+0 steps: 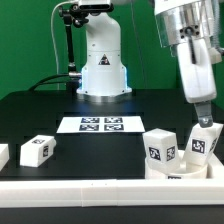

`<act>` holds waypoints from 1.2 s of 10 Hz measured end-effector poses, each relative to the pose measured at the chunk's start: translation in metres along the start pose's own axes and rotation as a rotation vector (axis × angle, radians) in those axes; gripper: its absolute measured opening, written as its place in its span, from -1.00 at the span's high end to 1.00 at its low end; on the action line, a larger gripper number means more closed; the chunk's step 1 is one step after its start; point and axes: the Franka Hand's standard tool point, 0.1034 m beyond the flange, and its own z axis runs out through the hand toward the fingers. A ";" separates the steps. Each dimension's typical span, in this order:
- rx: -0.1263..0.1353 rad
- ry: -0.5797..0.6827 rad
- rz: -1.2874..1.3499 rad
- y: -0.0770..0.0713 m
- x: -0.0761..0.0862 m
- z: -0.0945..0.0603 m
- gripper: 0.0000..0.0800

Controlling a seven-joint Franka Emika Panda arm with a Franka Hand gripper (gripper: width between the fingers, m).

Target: Assemble stool

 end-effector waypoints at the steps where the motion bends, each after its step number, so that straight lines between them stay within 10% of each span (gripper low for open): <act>1: -0.022 0.023 -0.137 -0.001 0.001 -0.001 -0.62; 12: -0.085 0.046 -1.163 -0.004 -0.001 -0.003 -0.62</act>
Offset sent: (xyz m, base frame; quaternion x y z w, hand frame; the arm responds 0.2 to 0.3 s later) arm 0.0080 0.0103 0.0111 -0.0281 0.0182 -0.2036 0.9785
